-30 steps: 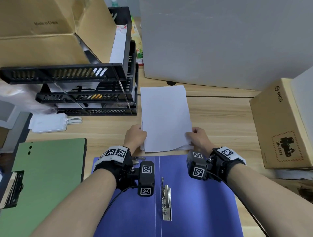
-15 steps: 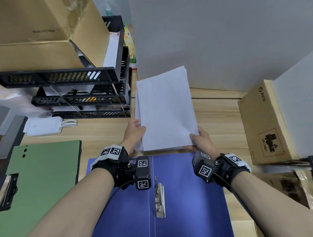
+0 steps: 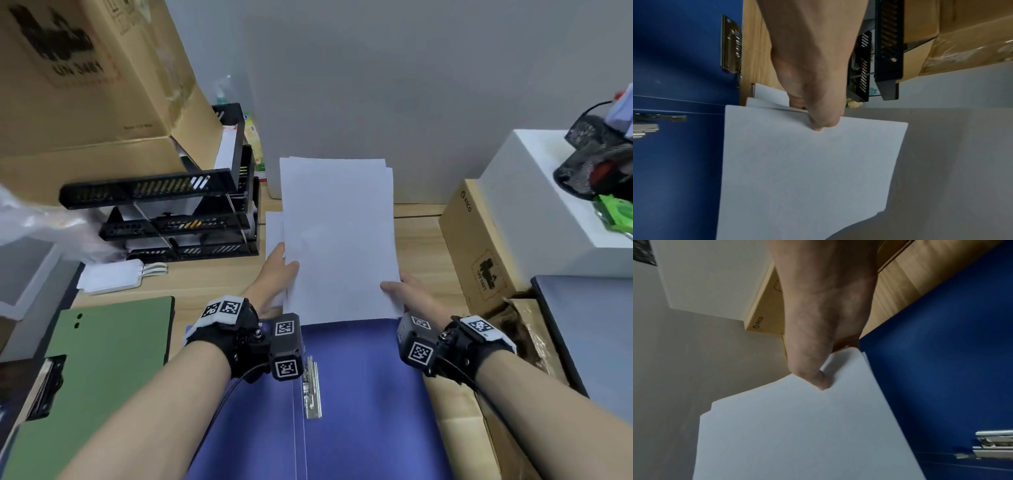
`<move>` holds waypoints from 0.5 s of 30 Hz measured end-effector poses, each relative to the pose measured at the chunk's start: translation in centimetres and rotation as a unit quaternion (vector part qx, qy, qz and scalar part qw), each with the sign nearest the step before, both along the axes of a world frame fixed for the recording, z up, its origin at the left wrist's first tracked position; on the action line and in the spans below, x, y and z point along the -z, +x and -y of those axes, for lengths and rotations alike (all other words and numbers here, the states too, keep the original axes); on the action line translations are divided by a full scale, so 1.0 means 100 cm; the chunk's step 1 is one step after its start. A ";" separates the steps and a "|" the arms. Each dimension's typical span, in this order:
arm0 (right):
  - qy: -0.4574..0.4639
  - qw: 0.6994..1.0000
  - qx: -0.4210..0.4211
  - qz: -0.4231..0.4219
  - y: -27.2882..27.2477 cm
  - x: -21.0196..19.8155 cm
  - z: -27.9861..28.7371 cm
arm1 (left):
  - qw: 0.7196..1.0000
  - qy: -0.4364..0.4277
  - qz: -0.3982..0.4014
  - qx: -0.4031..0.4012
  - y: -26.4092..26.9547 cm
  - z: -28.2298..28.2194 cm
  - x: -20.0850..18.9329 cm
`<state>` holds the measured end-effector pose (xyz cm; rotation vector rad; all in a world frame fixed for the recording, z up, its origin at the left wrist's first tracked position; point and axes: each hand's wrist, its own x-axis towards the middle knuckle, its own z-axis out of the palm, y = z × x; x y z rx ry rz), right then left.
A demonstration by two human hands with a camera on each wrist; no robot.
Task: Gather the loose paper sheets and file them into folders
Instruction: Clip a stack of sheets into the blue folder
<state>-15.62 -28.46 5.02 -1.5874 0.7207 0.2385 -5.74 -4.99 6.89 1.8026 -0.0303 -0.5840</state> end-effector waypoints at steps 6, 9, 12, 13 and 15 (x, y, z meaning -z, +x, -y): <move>-0.053 0.994 0.050 0.084 -0.018 -0.017 -0.009 | 0.996 -0.017 0.031 0.087 -0.036 -0.003 -0.021; -0.005 0.984 0.080 0.161 -0.018 -0.035 -0.012 | 0.995 -0.037 0.092 0.030 -0.041 0.000 -0.042; 0.002 0.974 0.080 0.210 -0.021 -0.048 -0.010 | 0.987 -0.077 0.139 -0.021 -0.038 0.002 -0.054; 0.000 0.975 0.074 0.211 -0.024 -0.049 -0.010 | 0.985 -0.092 0.144 -0.029 -0.039 0.003 -0.053; 0.010 0.980 0.058 0.191 -0.032 -0.044 -0.011 | 0.984 -0.106 0.139 -0.030 -0.044 0.004 -0.046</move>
